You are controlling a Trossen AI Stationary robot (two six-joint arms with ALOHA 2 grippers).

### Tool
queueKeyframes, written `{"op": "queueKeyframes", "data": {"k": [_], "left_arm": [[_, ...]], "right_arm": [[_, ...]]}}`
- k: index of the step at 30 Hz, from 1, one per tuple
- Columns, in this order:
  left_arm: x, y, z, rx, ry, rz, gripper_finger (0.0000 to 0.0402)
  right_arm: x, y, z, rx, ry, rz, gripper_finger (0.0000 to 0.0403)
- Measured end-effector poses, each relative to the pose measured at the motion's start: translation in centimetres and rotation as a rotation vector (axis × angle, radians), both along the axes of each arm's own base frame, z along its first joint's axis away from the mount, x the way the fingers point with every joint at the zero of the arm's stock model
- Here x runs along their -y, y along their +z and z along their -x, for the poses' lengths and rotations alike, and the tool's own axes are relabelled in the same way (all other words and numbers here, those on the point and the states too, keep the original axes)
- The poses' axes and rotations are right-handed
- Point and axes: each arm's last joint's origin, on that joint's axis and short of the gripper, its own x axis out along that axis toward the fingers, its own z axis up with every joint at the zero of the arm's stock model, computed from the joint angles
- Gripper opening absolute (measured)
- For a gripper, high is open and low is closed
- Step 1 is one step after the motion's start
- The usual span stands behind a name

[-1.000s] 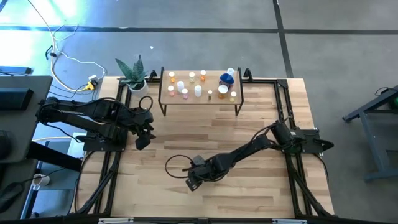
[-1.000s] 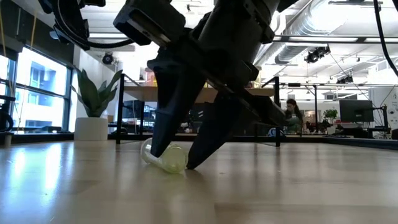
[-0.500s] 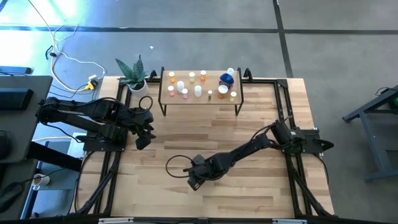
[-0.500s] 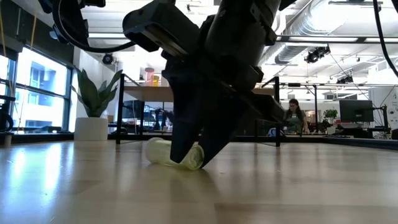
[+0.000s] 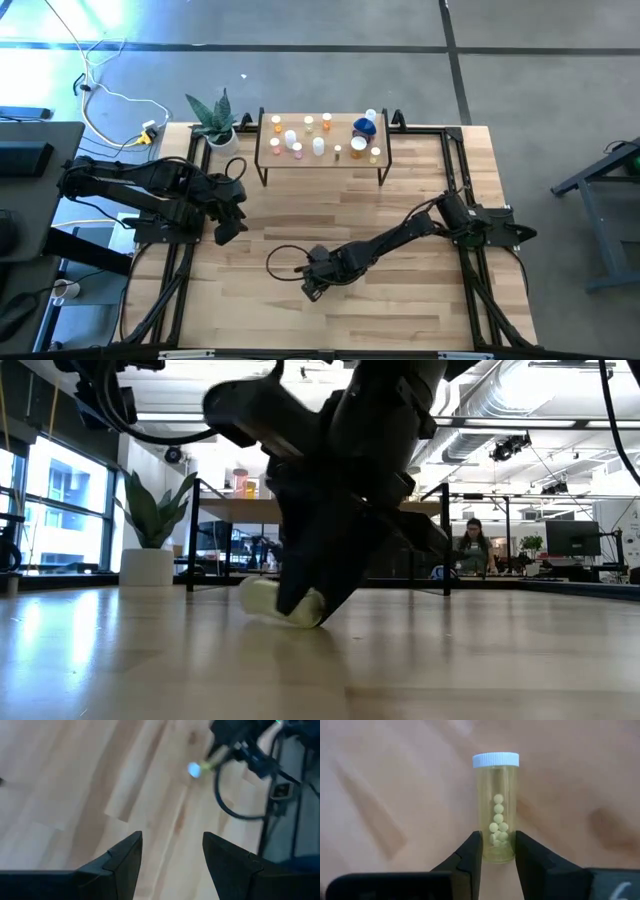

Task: Pick and place medicine bottles onto shelf by color
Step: Put the yellow pill bottle on the shelf

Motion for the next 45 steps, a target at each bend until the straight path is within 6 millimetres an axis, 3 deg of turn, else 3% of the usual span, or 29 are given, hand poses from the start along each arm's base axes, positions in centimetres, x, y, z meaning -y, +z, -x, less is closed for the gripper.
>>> {"op": "queueKeyframes", "data": {"k": [12, 19, 30, 36, 45], "left_arm": [[0.2, 0.3, -0.4, 0.050, -0.045, 0.050, 0.0200], [0.4, 0.7, -0.9, 0.132, -0.159, 0.059, 0.0200], [0.5, 2.3, -2.3, 0.375, -0.305, -0.018, 0.0200], [0.5, 3.4, -3.2, 0.525, -0.342, -0.089, 0.0200], [0.4, 2.6, -5.0, 0.500, -0.294, -0.092, 0.0200]], "right_arm": [[0.1, 5.1, 0.2, 0.214, 0.035, 0.129, 0.0079], [0.1, 8.3, 0.0, 0.376, 0.059, 0.177, 0.0079], [2.2, 14.0, 0.1, 0.608, 0.116, 0.296, 0.0079], [3.8, 14.7, -0.6, 0.658, 0.109, 0.312, 0.0079], [4.5, 14.7, -0.9, 0.665, 0.143, 0.294, 0.0079]]}}
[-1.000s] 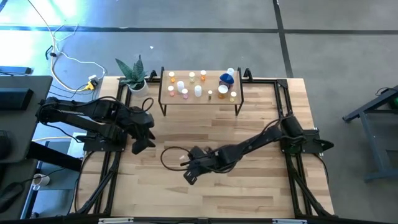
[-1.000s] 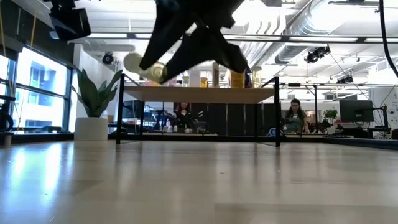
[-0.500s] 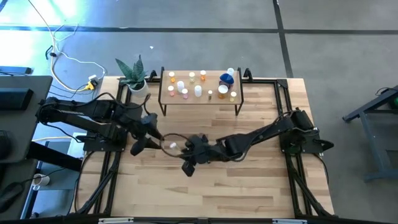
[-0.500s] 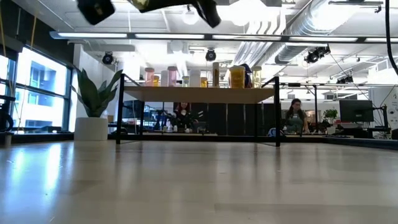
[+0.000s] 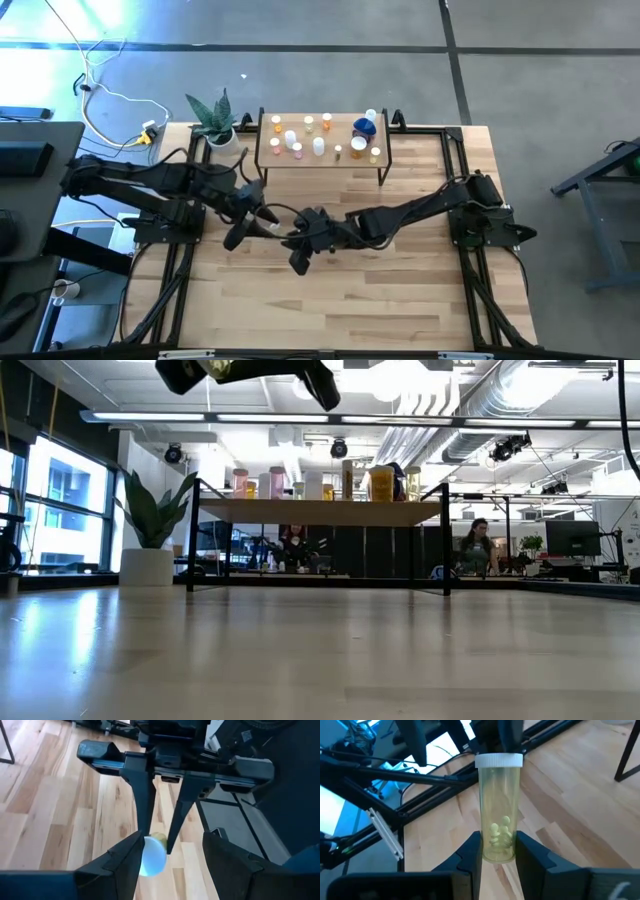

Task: Pick and place medicine bottles onto shelf by color
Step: Put the yellow pill bottle on the shelf

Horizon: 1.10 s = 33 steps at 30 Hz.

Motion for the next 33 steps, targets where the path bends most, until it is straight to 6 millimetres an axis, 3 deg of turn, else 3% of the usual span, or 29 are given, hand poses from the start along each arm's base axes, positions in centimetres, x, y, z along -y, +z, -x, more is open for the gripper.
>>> {"op": "queueKeyframes", "data": {"k": [23, 33], "left_arm": [[-0.15, -0.67, -0.55, -0.054, 0.024, 0.058, 0.0199], [-0.11, -0.68, -0.53, -0.056, 0.014, 0.063, 0.0145]], "right_arm": [[-0.42, 0.29, 0.03, 0.021, 0.014, -0.009, 0.0079], [-0.42, 0.29, 0.03, 0.021, 0.015, -0.009, 0.0079]]}}
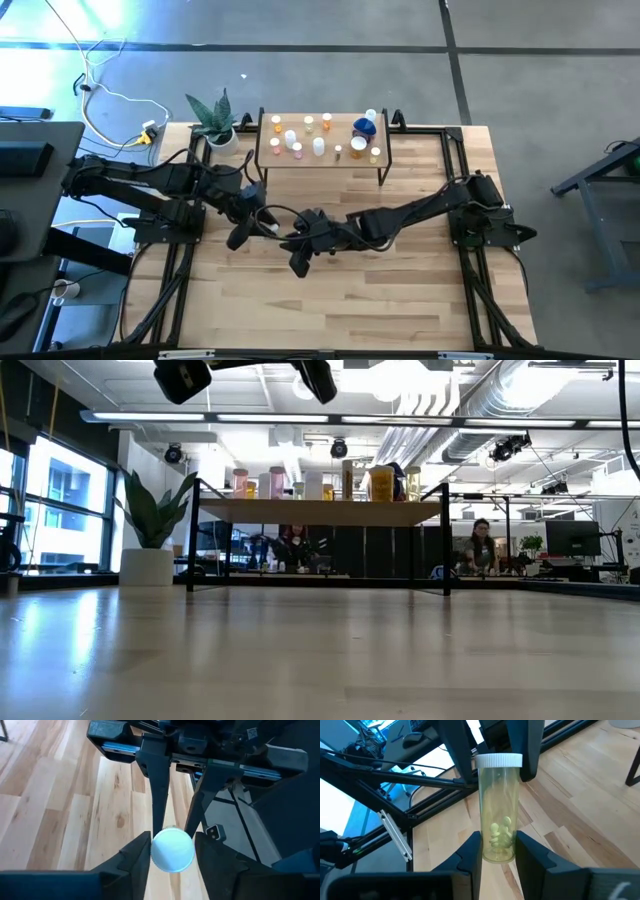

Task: Pick and place medicine bottles onto shelf by color
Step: Put the yellow pill bottle on the shelf

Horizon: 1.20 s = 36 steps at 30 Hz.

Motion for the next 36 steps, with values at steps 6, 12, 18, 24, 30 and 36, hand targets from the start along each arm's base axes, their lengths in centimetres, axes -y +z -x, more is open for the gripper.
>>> {"op": "queueKeyframes", "data": {"k": [6, 12, 18, 24, 30, 36], "left_arm": [[0.1, -0.2, -0.2, -0.012, -0.033, 0.019, 0.0114], [0.1, -0.3, -0.3, -0.008, -0.045, 0.001, 0.0111], [0.1, -0.3, -0.3, -0.008, -0.049, 0.001, 0.0113], [0.1, -0.3, -0.3, 0.002, -0.070, -0.024, 0.0112], [-0.9, -0.5, -0.1, -0.022, -0.039, -0.039, 0.0112], [-2.3, -0.7, 0.5, -0.053, 0.001, -0.080, 0.0112]], "right_arm": [[-0.1, -0.1, 0.0, -0.004, 0.007, -0.005, 0.0079], [-0.1, -0.1, 0.0, -0.004, 0.007, -0.003, 0.0079], [0.0, -0.1, 0.0, -0.004, 0.007, -0.003, 0.0085], [0.0, -0.1, 0.0, -0.005, 0.013, 0.013, 0.0144], [0.6, 0.0, -0.1, -0.007, -0.008, 0.015, 0.0190], [1.4, 0.8, 0.5, -0.023, -0.020, 0.018, 0.0196]]}}
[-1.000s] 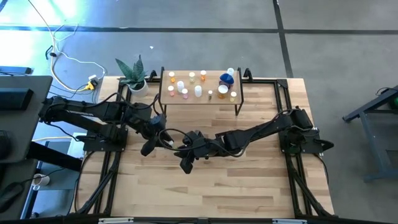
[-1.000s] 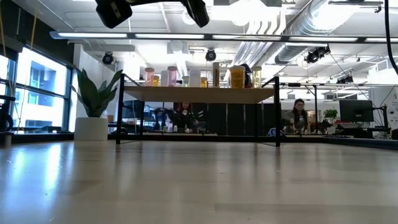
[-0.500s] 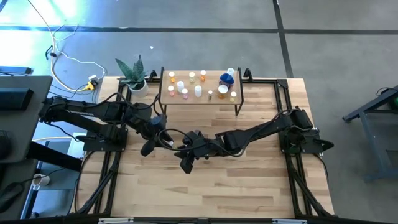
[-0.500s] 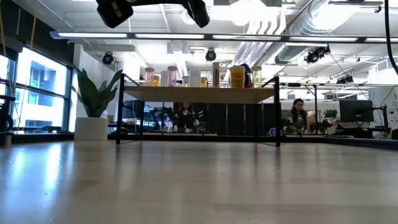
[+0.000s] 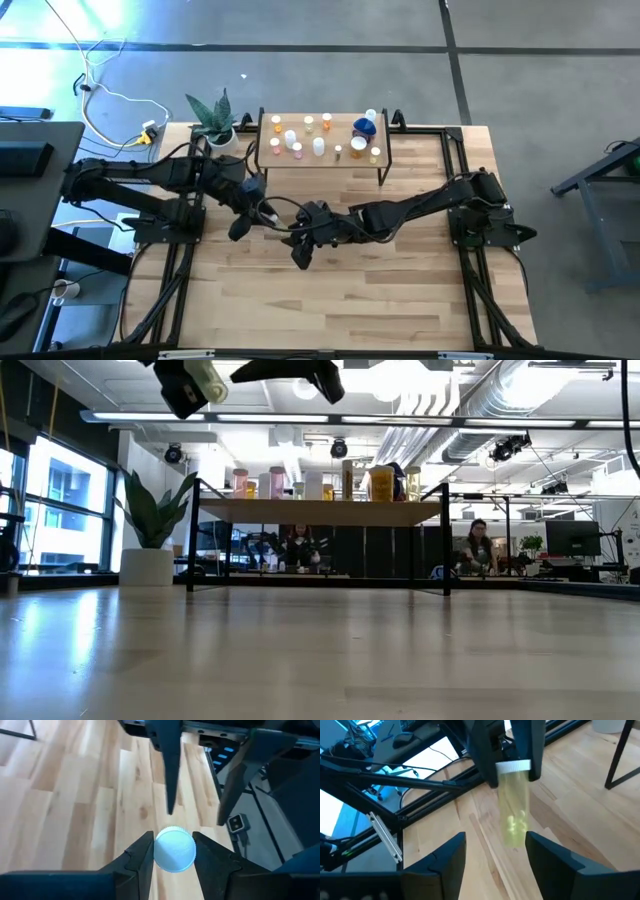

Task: Pick and place medicine bottles onto shelf by color
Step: Put the yellow pill bottle on the shelf

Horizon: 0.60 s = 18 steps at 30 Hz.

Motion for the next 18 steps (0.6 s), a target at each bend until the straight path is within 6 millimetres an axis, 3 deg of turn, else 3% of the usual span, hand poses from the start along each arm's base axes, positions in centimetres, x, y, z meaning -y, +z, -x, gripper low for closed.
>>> {"op": "queueKeyframes", "data": {"k": [4, 18], "left_arm": [[-1.0, 0.3, 0.5, -0.009, 0.035, -0.035, 0.0113], [-5.2, 4.8, 4.0, -0.185, 0.278, -0.422, 0.0113]], "right_arm": [[0.8, 0.7, 0.4, -0.003, -0.015, 0.002, 0.0197], [4.8, 2.4, 1.0, -0.007, -0.090, 0.027, 0.0197]]}}
